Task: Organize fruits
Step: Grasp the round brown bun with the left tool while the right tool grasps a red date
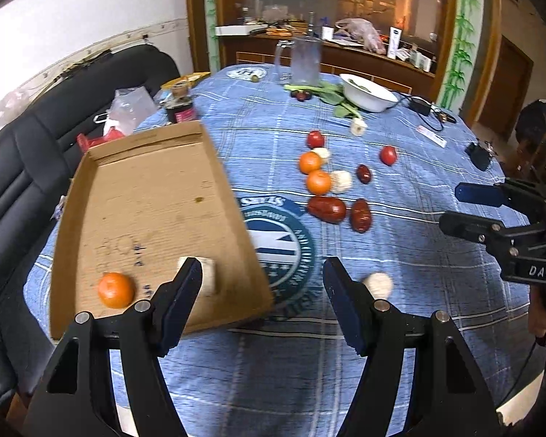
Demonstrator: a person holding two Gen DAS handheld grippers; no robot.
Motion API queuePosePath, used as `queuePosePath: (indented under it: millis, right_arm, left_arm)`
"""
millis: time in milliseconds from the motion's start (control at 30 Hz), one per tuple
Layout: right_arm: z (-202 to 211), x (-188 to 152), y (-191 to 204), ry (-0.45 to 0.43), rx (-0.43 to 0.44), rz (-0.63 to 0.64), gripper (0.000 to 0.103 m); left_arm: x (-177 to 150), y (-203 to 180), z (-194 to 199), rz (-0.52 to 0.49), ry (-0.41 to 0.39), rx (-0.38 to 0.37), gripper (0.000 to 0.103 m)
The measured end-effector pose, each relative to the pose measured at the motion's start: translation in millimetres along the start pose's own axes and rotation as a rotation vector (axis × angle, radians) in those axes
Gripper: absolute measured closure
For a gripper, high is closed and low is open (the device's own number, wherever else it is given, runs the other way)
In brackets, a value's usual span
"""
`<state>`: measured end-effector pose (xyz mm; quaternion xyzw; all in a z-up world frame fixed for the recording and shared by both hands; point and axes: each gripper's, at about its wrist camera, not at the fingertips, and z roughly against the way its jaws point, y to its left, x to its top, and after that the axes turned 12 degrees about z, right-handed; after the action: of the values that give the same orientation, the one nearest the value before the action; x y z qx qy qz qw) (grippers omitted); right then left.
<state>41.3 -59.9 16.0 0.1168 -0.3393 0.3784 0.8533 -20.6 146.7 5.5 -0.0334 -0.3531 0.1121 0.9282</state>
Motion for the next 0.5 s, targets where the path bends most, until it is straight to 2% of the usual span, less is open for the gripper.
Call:
queuePosePath:
  millis: [167, 333, 500]
  right_arm:
    - [7, -8, -12, -0.01, -0.015, -0.021, 0.042]
    - [7, -14, -22, -0.005, -0.028, -0.042, 0.042]
    - [-2, -20, -35, 0.005, -0.033, -0.084, 0.042]
  left_arm:
    - [-5, -16, -2, -0.016, 0.018, -0.028, 0.035]
    - [-14, -33, -6, -0.032, 0.05, -0.088, 0.035]
    - [-27, -54, -21, -0.065, 0.109, -0.14, 0.035]
